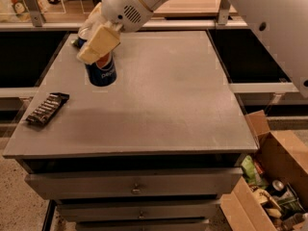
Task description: Move pepsi can near rxbar chocolate
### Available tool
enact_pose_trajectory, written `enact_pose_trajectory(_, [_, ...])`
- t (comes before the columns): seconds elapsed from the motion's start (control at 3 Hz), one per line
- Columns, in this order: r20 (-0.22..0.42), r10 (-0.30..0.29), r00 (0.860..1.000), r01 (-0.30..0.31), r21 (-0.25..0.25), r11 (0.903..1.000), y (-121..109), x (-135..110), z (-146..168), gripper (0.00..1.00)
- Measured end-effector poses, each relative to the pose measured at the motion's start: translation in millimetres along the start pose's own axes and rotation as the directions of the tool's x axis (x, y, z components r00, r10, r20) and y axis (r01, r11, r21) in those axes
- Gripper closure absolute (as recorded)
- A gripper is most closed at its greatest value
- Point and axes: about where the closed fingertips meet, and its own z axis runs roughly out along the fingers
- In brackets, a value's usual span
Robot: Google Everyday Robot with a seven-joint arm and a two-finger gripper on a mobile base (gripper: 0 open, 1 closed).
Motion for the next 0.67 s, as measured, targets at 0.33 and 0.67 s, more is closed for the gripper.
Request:
enact_pose_trajectory(0.33, [0.036,0.03,0.999,-0.028,-0.051,0.9983,2.2,2.3,35.9,1.0])
enact_pose_trajectory(0.67, [0.053,0.034,0.998,-0.029,-0.102,0.9943,4.9,-2.5,66.2,1.0])
